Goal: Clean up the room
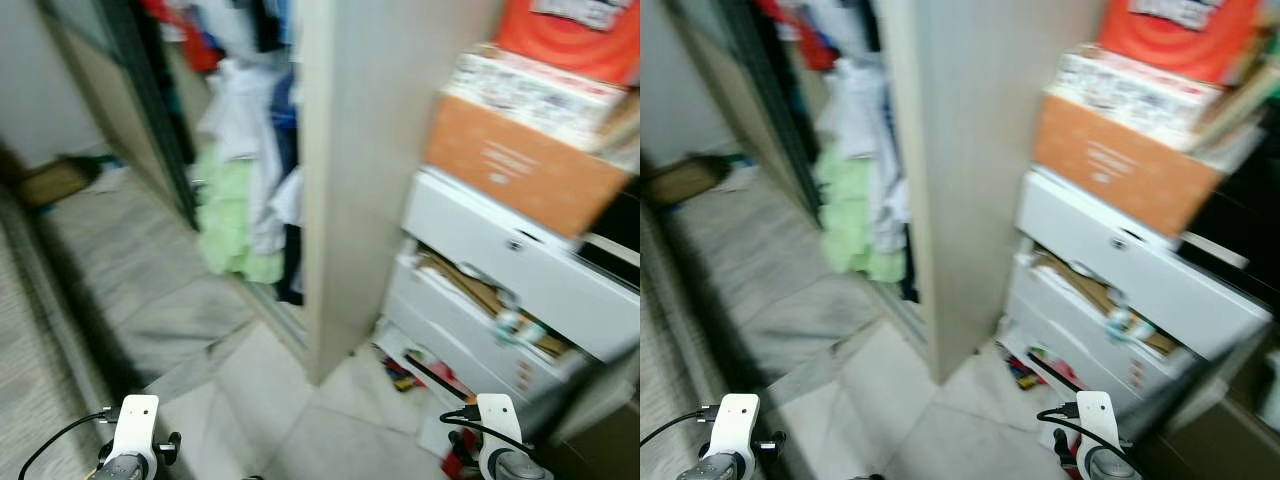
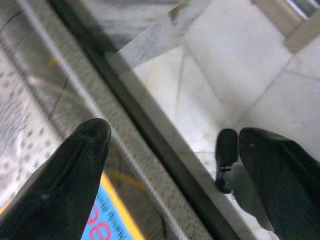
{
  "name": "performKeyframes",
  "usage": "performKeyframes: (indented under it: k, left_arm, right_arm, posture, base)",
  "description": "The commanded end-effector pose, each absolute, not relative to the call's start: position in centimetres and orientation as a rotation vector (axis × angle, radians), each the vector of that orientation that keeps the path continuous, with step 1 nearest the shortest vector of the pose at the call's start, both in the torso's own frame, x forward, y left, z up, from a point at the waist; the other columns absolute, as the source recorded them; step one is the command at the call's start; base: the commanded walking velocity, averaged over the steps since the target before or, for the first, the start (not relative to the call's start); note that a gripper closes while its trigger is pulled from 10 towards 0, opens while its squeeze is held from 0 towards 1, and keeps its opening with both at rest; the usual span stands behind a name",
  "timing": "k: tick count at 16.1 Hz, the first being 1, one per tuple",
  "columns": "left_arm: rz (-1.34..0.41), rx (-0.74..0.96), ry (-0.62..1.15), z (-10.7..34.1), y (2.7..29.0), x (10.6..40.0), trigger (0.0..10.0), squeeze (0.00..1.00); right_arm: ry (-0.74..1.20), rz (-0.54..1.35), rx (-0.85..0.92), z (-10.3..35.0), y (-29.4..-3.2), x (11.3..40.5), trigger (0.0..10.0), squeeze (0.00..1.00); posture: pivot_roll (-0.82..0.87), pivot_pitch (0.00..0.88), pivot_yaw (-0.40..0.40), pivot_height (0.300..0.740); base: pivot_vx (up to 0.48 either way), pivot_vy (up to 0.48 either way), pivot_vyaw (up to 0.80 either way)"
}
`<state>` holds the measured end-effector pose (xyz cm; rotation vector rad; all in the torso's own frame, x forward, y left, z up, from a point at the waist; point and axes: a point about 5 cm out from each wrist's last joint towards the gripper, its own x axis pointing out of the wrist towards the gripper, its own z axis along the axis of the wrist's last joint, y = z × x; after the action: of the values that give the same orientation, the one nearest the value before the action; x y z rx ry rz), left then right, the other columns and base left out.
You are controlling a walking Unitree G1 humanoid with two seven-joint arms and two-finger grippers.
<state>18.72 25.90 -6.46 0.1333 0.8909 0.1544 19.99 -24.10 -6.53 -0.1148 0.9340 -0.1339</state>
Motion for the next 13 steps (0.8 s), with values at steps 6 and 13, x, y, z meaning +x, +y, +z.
performKeyframes:
  k: [6,13]
  left_arm:
    - [0.149,0.153,0.912,-6.53,26.21,18.45,10.0,0.00]
    - [0.153,0.148,0.910,-6.48,26.22,18.53,10.0,0.00]
  right_arm:
    - [0.941,-0.126,-0.118,-6.58,-24.05,19.93,10.0,0.00]
    - [0.941,-0.118,-0.127,-6.52,-24.01,20.06,10.0,0.00]
  posture:
    - [0.02,0.086,-0.009,0.740]
    - [0.02,0.086,-0.008,0.740]
  base:
    - [0.000,0.000,0.80]
    - [0.000,0.000,0.80]
